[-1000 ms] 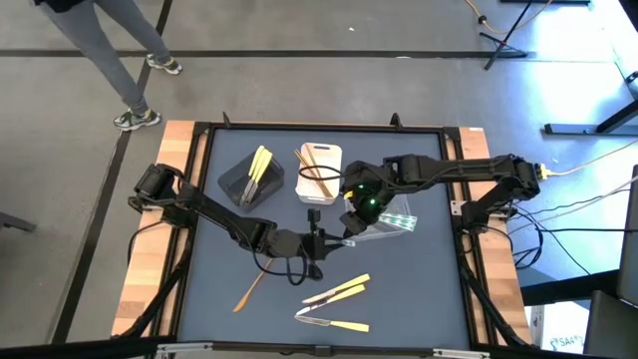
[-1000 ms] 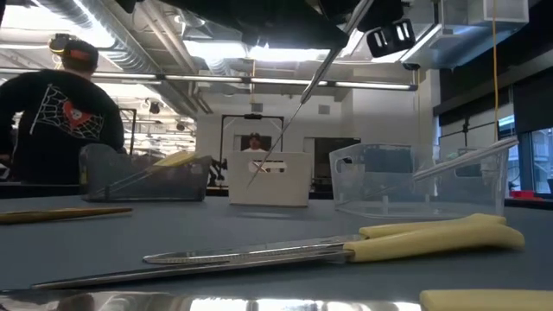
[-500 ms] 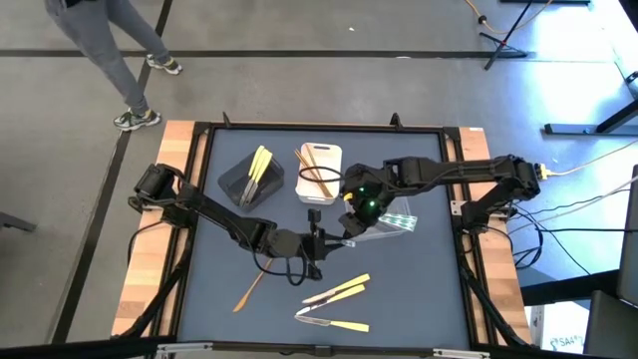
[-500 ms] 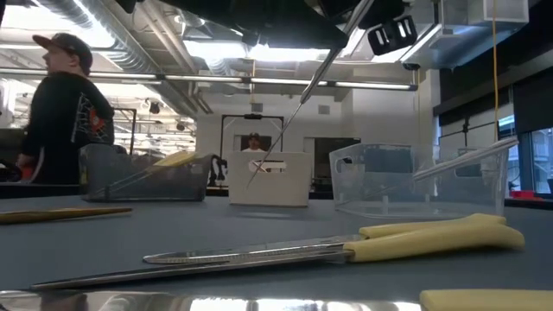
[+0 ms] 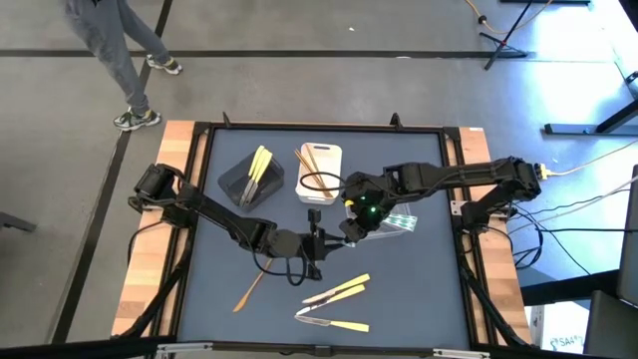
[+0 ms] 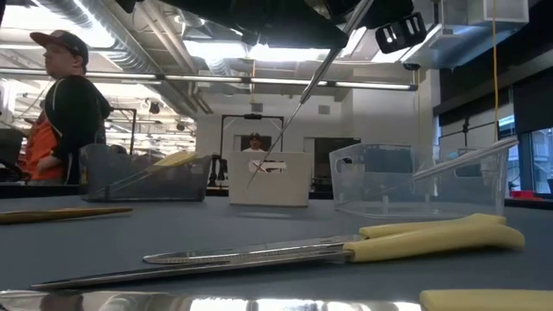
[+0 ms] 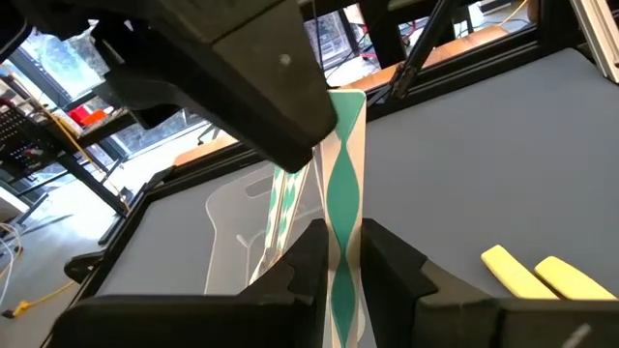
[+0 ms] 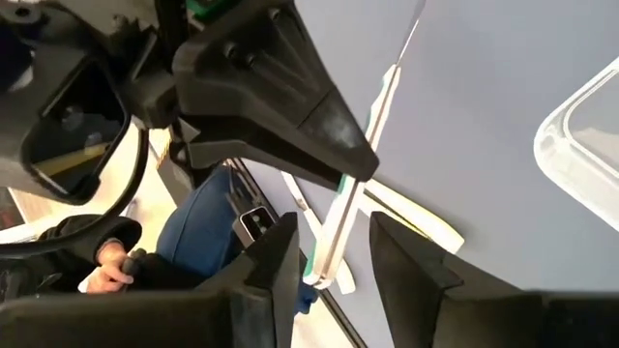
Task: Sort silverware by color (type)
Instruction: Put the green knife into the transparent bin
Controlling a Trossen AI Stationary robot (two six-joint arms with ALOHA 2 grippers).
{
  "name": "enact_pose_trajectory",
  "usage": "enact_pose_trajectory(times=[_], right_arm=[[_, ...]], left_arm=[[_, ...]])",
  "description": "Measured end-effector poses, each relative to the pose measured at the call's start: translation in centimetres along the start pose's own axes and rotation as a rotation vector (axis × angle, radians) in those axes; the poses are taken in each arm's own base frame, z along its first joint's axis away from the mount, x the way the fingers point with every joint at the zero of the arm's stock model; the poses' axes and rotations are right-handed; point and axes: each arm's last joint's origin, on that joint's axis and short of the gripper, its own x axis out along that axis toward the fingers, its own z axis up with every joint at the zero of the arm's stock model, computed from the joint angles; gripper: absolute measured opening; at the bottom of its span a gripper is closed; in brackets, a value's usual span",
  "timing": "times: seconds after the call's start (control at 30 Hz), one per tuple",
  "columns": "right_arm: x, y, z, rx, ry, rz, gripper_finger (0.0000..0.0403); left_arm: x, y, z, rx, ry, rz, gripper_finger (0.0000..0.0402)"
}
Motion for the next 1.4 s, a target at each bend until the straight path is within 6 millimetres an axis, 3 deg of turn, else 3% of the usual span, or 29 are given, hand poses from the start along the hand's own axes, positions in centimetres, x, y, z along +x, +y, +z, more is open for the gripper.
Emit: enact_pose_trajectory(times=[0.6, 1.0, 1.4], right_arm=[[2.7, 0.4, -0.3, -0.016, 0.045, -0.016, 0.0114], [2.8, 0.2, -0.3, 0.0, 0.054, -0.037, 0.0027], [2.8, 0.1, -0.3, -0.015, 0.044, -0.051, 0.0017]], left_arm=[[0.0, 0.0, 0.0, -0.001, -0.002, -0.001, 0.0045], [0.0, 0.0, 0.1, -0.003, -0.002, 0.002, 0.0045], [0.0, 0.0, 0.1, -0.011, -0.002, 0.001, 0.0057]])
